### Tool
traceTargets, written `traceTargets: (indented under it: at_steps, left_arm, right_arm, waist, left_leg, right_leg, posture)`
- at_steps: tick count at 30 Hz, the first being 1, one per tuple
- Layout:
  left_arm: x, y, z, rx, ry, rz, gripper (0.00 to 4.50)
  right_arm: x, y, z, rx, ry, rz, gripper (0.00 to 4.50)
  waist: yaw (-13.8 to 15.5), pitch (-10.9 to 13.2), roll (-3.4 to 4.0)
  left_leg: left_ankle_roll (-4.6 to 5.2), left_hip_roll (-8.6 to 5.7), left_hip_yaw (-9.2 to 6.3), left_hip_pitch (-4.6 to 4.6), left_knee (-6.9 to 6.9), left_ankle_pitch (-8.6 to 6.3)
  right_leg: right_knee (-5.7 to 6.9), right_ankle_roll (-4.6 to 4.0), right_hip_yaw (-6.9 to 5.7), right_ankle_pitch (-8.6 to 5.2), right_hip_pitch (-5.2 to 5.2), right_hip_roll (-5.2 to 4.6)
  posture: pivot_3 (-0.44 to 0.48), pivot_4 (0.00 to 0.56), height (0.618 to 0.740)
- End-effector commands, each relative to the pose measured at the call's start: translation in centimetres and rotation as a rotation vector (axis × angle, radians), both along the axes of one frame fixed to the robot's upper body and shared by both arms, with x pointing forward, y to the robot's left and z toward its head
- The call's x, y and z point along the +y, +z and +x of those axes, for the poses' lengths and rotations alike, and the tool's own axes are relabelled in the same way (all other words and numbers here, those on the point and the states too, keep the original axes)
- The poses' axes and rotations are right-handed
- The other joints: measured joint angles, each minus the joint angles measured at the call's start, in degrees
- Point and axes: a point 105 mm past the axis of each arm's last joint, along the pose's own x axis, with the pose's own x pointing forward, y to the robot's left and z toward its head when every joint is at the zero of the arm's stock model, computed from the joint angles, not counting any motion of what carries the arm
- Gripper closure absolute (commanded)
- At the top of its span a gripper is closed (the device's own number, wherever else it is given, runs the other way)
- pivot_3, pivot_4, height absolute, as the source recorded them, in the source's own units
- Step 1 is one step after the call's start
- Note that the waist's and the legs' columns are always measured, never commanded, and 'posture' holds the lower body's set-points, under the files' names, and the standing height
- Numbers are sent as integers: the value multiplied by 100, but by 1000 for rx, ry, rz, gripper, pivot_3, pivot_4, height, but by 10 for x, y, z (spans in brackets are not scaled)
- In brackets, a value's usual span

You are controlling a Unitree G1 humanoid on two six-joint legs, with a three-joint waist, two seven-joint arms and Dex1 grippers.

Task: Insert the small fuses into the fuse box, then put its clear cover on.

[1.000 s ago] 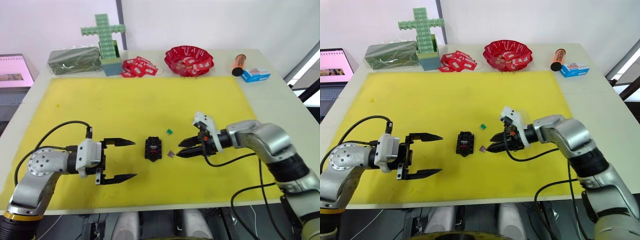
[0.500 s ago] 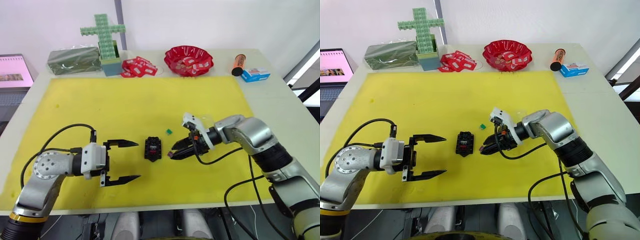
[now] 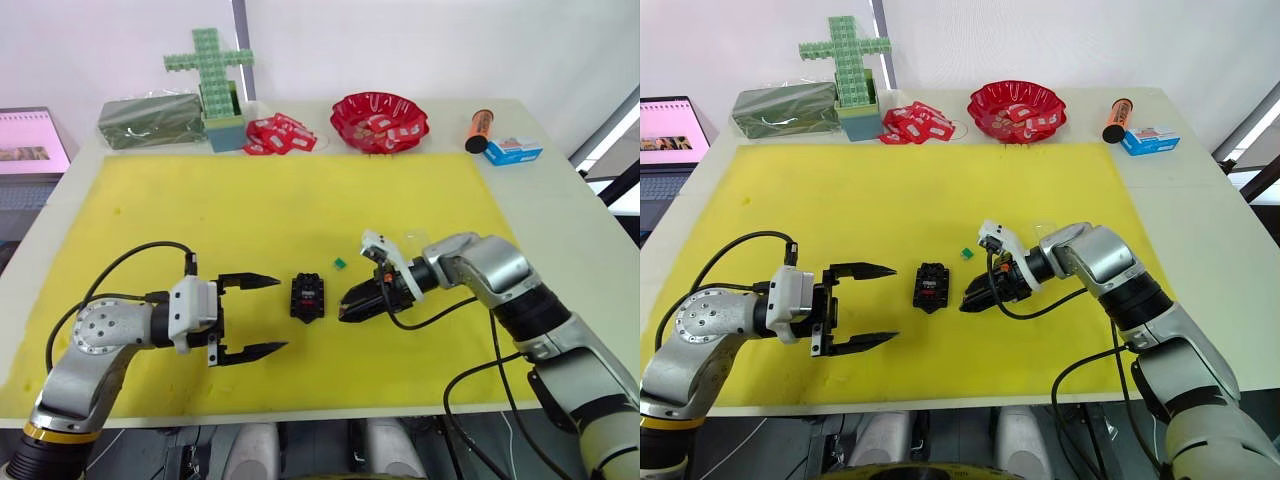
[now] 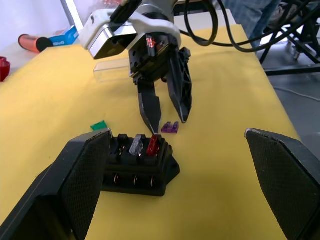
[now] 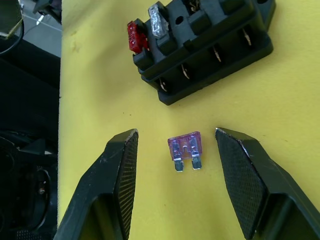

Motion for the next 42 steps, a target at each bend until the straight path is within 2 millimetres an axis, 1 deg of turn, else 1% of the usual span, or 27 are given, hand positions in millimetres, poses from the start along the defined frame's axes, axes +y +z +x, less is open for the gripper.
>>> traceTargets:
  at_steps: [1,2,5,6,8,10,11,13,15,19,23,29,30,32,34,42]
  left_arm:
    - [-5,4,-4,-15,-20,-5,0]
    - [-5,4,-4,-15,-21,-5,0]
    - [-6,3,-5,-12,-22,-4,0]
    - [-7,3,-5,-12,-22,-5,0]
    - [-7,3,-5,-12,-21,-7,0]
    - [-7,3,-5,-11,-19,-8,0]
    - [-7,3,-5,-11,-17,-8,0]
    - [-7,1,-6,-6,-16,-1,0]
    - [-6,0,-6,-5,-12,0,0]
    - [-5,1,-4,-6,-9,-2,0]
    - [-5,0,-3,-4,-10,0,0]
    - [-7,0,-1,-6,-23,-1,0]
    - [-7,0,0,-6,-26,0,0]
    - [-8,0,0,-6,-29,0,0]
    - [-8,0,0,-5,-30,2,0]
    - [-10,-2,-4,-2,-29,3,0]
  right_arm:
    - [-2,1,1,2,15,-29,1961]
    - [-2,1,1,4,18,-31,1961]
    - [-1,-3,3,3,23,-47,2517]
    - [-1,-5,3,0,29,-52,2815]
    - [-1,-7,3,-11,41,-59,3598]
    - [-1,-10,2,-30,56,-70,4252]
    - [-1,-11,2,-39,65,-76,4471]
    - [-5,-17,-1,-82,109,-106,4471]
    - [-5,-17,-1,-83,106,-97,4471]
    - [-9,-5,0,-74,72,-65,4471]
    - [-12,0,-3,-53,42,-53,4471]
    - [-8,14,1,39,-61,27,4471]
    - [-7,16,2,55,-75,36,4064]
    - [-7,18,4,78,-101,44,3550]
    - [-7,18,5,90,-111,44,2871]
    - [-2,5,-1,141,-78,5,2871]
  waist:
    - [-3,0,0]
    - [-3,0,0]
    - [0,0,0]
    - [1,0,0]
    - [1,0,0]
    - [-3,0,0]
    - [-5,0,0]
    - [-6,-1,1]
    - [-6,-1,1]
    - [0,-1,0]
    - [0,-1,0]
    - [-5,-1,1]
    - [-7,-1,1]
    - [-7,-1,1]
    - [-7,-1,1]
    - [-15,-1,1]
  left_leg:
    - [0,0,0,0,0,0]
    - [0,0,0,0,0,0]
    - [0,-1,-1,0,0,0]
    - [0,-1,-1,0,0,0]
    - [0,-2,-1,0,0,0]
    - [0,-2,-1,0,-1,0]
    - [0,-2,-1,0,-1,0]
    - [0,-2,-1,1,-1,0]
    - [0,-2,-2,2,-1,0]
    - [0,-2,-2,2,-1,0]
    - [0,-2,-3,2,-1,0]
    - [0,-2,-4,2,-1,0]
    - [0,-3,-4,2,-1,0]
    - [0,-3,-4,2,-2,0]
    - [0,-3,-4,1,-1,0]
    - [0,-3,-4,2,-1,0]
  right_leg:
    - [0,0,0,0,0,0]
    - [0,0,0,0,0,0]
    - [0,0,0,0,0,0]
    - [0,0,0,0,0,0]
    - [0,-1,0,0,0,0]
    - [0,0,0,0,0,0]
    - [0,0,0,0,0,0]
    - [0,5,0,3,0,0]
    - [1,8,0,4,1,0]
    - [1,6,0,3,2,0]
    - [0,1,0,0,2,0]
    - [2,0,0,0,1,0]
    - [2,0,0,0,1,0]
    - [2,0,0,0,1,0]
    - [2,0,0,0,1,0]
    - [3,4,0,2,1,0]
  posture:
    - [0,150,740]
    - [0,150,740]
    - [0,150,740]
    - [0,150,740]
    - [0,150,740]
    - [0,150,740]
    - [0,150,740]
    - [0,150,740]
    - [0,150,740]
    - [0,150,740]
    - [0,150,740]
    - [0,150,740]
    - [0,150,740]
    - [0,150,740]
    - [0,150,740]
    - [0,150,740]
